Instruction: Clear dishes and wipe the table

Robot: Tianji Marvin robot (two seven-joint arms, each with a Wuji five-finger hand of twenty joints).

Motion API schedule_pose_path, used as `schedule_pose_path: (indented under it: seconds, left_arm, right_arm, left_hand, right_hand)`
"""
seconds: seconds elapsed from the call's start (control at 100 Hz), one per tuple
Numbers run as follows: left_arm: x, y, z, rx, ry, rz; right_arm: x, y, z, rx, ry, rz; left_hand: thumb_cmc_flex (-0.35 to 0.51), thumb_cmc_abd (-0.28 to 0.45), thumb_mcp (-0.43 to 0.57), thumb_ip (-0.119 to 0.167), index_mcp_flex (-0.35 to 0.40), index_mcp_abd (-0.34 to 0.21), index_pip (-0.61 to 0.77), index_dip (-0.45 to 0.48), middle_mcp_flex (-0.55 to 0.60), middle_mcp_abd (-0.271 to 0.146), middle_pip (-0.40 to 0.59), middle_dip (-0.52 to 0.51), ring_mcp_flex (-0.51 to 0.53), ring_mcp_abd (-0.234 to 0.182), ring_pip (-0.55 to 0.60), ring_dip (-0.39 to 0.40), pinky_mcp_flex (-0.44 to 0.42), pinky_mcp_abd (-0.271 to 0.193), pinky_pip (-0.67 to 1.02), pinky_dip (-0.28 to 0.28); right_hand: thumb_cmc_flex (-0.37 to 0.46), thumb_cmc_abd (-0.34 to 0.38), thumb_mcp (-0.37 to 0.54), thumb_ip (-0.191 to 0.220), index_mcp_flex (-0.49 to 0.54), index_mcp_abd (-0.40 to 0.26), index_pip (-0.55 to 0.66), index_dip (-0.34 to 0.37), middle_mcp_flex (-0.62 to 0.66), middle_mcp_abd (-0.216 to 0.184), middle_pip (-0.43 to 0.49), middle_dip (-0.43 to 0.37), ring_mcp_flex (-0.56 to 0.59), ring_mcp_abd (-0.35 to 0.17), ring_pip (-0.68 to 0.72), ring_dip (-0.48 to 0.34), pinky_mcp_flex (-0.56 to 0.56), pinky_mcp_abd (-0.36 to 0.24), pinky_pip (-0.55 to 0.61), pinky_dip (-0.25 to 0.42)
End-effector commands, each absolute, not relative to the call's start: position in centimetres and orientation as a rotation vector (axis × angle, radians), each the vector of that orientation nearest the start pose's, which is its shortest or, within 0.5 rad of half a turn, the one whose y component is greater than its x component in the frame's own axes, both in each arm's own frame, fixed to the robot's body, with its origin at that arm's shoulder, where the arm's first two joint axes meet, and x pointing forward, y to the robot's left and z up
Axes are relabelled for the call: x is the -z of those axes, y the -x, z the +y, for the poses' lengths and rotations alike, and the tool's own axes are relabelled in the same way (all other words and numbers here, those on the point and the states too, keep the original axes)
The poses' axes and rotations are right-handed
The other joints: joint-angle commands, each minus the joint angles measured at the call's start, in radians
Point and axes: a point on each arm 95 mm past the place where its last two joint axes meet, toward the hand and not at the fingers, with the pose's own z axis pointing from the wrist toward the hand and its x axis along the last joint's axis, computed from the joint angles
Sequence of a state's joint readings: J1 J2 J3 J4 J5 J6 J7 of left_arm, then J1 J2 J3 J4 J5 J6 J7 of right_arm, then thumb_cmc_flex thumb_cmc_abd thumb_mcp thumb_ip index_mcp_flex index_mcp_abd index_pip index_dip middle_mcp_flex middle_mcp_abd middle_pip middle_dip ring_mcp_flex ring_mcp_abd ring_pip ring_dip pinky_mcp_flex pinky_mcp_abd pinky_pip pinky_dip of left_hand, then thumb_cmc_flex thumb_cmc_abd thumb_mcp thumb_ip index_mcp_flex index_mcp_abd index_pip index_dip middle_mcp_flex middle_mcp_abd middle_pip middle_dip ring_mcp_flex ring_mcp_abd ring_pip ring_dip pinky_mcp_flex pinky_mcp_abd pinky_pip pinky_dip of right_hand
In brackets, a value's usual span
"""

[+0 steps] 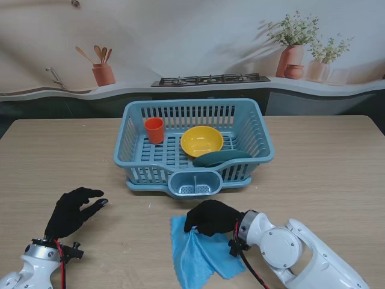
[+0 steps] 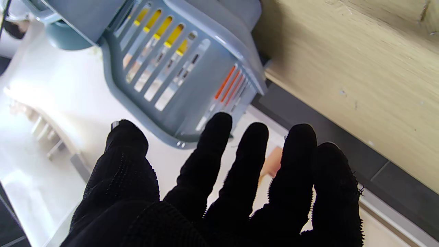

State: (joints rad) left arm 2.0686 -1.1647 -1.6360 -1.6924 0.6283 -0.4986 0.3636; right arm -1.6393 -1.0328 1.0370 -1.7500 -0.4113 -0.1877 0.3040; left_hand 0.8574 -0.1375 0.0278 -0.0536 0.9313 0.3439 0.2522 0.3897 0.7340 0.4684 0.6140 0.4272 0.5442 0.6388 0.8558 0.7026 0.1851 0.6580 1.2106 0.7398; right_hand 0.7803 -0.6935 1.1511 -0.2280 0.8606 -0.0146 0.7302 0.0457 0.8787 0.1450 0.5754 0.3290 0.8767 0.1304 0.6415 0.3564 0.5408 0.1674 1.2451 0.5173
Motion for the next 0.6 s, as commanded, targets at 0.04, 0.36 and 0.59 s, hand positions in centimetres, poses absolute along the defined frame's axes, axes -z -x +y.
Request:
schedule_pose_path:
  seconds: [0.04, 0.36, 0.59]
  left_arm:
    - [34.6, -27.0, 10.5, 1.947, 1.434, 0.915]
    - [34.7, -27.1, 10.5, 1.944, 1.441, 0.924]
    - [34.7, -27.3, 10.5, 1.943, 1.440, 0.928]
  right_arm:
    - [33.9, -31.2, 9.1, -1.974, -1.662, 1.989]
    - [34.0, -31.6, 7.1, -1.962, -1.569, 2.060]
    - [33.8, -31.7, 5.2, -1.986, -1.490, 2.011]
  left_hand:
    - [0.025, 0.048, -0.031, 0.026, 0.033, -0.016, -0.011, -0.003, 0.000, 0.013, -0.006, -0.003, 0.007, 0.038, 0.008, 0.010, -0.011, 0.007, 0.013, 0.010]
    - [0.025, 0.047, -0.031, 0.026, 0.032, -0.017, -0.011, -0.003, 0.001, 0.012, -0.006, -0.004, 0.006, 0.040, 0.007, 0.010, -0.011, 0.007, 0.013, 0.010]
    - [0.023, 0.047, -0.032, 0.025, 0.033, -0.018, -0.011, -0.003, 0.001, 0.012, -0.007, -0.004, 0.008, 0.039, 0.007, 0.010, -0.012, 0.007, 0.013, 0.010]
  right_hand:
    - [-0.119, 0.018, -0.027, 0.113, -0.130, -0.099, -0.164, 0.100, -0.091, -0.048, -0.074, -0.043, -0.082, -0.046, -0.143, -0.046, -0.097, -0.053, -0.085, -0.069]
    - [-0.334, -0.071, -0.056, 0.069, -0.167, -0.100, -0.141, 0.152, -0.190, -0.079, -0.126, -0.059, -0.278, -0.076, -0.256, -0.081, -0.303, -0.080, -0.199, -0.098]
    - [-0.335, -0.112, -0.034, 0.062, -0.080, -0.041, -0.125, 0.158, -0.151, -0.090, -0.071, -0.037, -0.253, -0.093, -0.207, -0.057, -0.289, -0.114, -0.198, -0.092]
